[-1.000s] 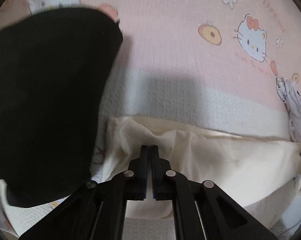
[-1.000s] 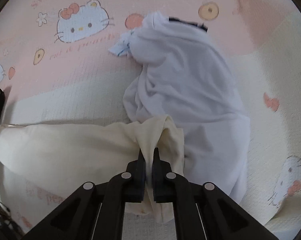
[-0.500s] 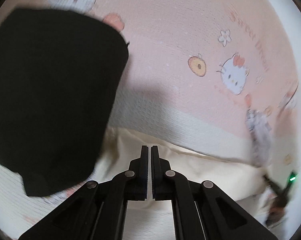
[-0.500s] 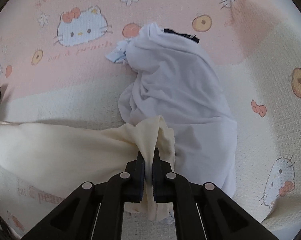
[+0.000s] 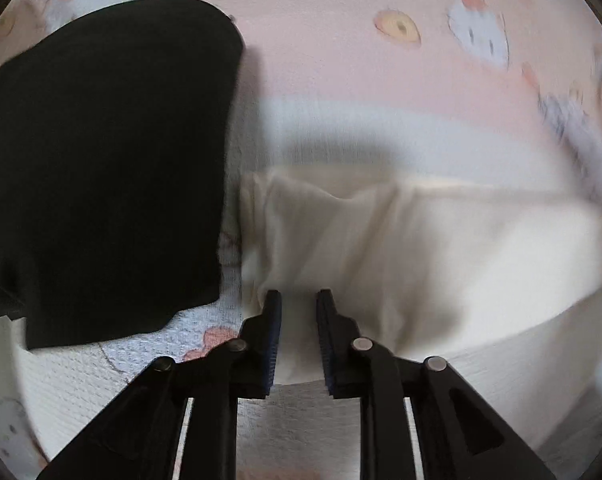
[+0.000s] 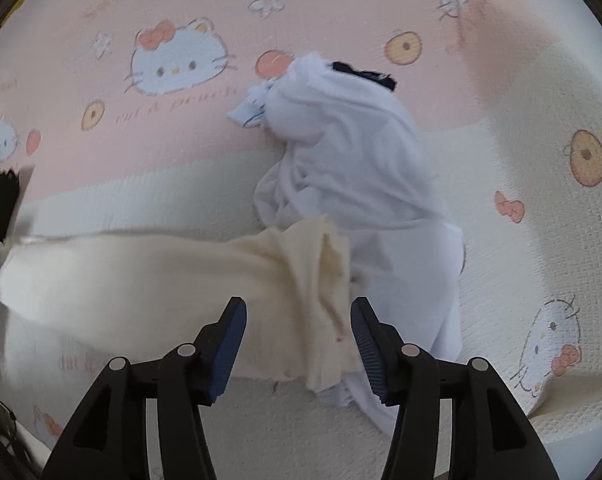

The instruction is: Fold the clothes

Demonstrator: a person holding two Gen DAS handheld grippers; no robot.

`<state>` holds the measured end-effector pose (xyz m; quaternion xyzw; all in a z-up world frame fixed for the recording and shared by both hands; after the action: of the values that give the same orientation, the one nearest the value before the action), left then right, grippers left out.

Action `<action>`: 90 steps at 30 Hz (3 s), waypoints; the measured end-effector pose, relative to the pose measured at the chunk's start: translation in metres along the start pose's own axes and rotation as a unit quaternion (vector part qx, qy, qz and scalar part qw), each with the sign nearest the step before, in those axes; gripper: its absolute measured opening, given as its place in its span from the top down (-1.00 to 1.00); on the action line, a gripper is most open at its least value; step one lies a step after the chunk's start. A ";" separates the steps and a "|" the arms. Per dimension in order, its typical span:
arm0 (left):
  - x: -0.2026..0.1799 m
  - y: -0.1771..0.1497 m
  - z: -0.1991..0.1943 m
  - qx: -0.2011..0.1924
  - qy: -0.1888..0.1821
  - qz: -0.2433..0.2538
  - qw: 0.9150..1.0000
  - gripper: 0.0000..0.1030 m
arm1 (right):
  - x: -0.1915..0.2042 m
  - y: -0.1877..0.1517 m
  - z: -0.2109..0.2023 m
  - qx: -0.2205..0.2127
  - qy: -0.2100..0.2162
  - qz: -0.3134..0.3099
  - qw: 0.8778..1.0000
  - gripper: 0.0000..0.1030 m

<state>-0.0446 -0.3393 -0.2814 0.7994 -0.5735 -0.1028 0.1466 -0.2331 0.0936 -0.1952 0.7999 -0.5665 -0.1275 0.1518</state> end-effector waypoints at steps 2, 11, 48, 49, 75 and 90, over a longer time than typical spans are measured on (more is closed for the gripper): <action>-0.003 -0.006 -0.003 -0.041 0.009 0.017 0.999 0.67 | 0.006 -0.004 0.005 0.006 0.002 -0.007 1.000 -0.04; 0.003 -0.004 -0.023 -0.024 -0.034 -0.058 0.997 0.68 | 0.012 -0.014 0.015 0.009 0.003 -0.017 1.000 -0.04; -0.059 0.019 -0.026 0.005 -0.065 -0.030 0.997 0.12 | -0.014 0.029 0.054 0.028 0.044 0.015 0.999 -0.04; -0.058 0.022 -0.027 0.004 -0.051 -0.024 0.998 0.49 | -0.012 0.029 0.054 0.025 0.036 0.006 0.999 -0.03; -0.024 0.084 -0.029 -0.060 0.014 -0.088 0.994 0.88 | -0.018 0.028 0.037 -0.048 0.024 0.011 0.998 0.88; -0.017 0.085 -0.043 -0.054 -0.207 -0.198 0.957 0.96 | -0.037 0.015 0.025 -0.019 0.019 0.067 0.997 0.02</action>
<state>-0.1111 -0.3441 -0.2108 0.8491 -0.4151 -0.3237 0.0445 -0.2674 0.1215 -0.2111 0.7594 -0.6133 -0.1125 0.1858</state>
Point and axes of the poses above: each gripper's, at about its wrist camera, not at the fingertips, and z roughly the way its jaws point, x to its left, y to its top, the point moved 5 cm from there along z, roughly the way its jaws point
